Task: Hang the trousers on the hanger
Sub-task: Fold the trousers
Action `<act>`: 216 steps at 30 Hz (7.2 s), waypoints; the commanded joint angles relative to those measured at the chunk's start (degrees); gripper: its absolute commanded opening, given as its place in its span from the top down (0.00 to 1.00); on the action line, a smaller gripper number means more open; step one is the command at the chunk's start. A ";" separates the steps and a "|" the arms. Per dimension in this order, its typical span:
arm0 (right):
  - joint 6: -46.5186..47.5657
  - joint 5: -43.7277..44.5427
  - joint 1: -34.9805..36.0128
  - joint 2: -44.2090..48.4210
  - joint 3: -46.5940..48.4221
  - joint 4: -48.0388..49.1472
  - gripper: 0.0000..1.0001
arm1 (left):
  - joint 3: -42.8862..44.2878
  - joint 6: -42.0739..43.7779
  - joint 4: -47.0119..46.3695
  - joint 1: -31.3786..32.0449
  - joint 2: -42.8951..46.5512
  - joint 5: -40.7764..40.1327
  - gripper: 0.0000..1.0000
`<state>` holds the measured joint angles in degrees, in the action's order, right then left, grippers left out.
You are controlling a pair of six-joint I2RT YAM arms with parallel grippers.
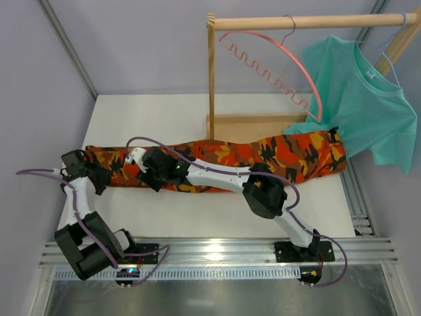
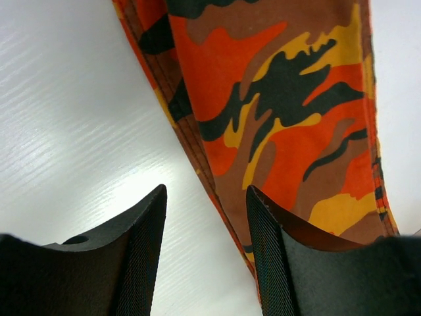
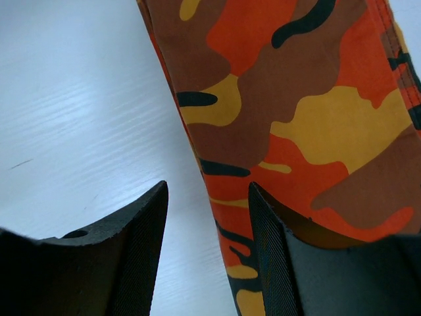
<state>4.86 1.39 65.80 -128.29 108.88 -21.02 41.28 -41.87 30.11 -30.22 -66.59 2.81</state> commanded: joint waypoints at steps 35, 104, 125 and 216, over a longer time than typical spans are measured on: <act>-22.09 -10.35 -13.15 -3.73 -2.70 12.66 0.96 | 8.03 1.26 -4.53 -2.65 -9.25 -5.97 0.48; -33.95 -19.49 -16.32 -3.11 -10.27 20.66 0.89 | 17.08 -11.40 -13.41 6.84 -29.82 -5.36 1.00; -13.13 -6.49 -11.66 -9.25 5.54 9.68 0.51 | 21.83 -8.41 -13.06 8.68 -36.24 -6.06 0.99; -34.66 -27.14 -15.00 -10.40 0.28 15.31 0.96 | 25.52 -5.33 -7.01 4.99 -39.94 -16.43 1.00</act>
<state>-30.30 -25.69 50.87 -140.00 109.32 -5.63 64.62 -47.72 21.06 -24.88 -104.92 -11.11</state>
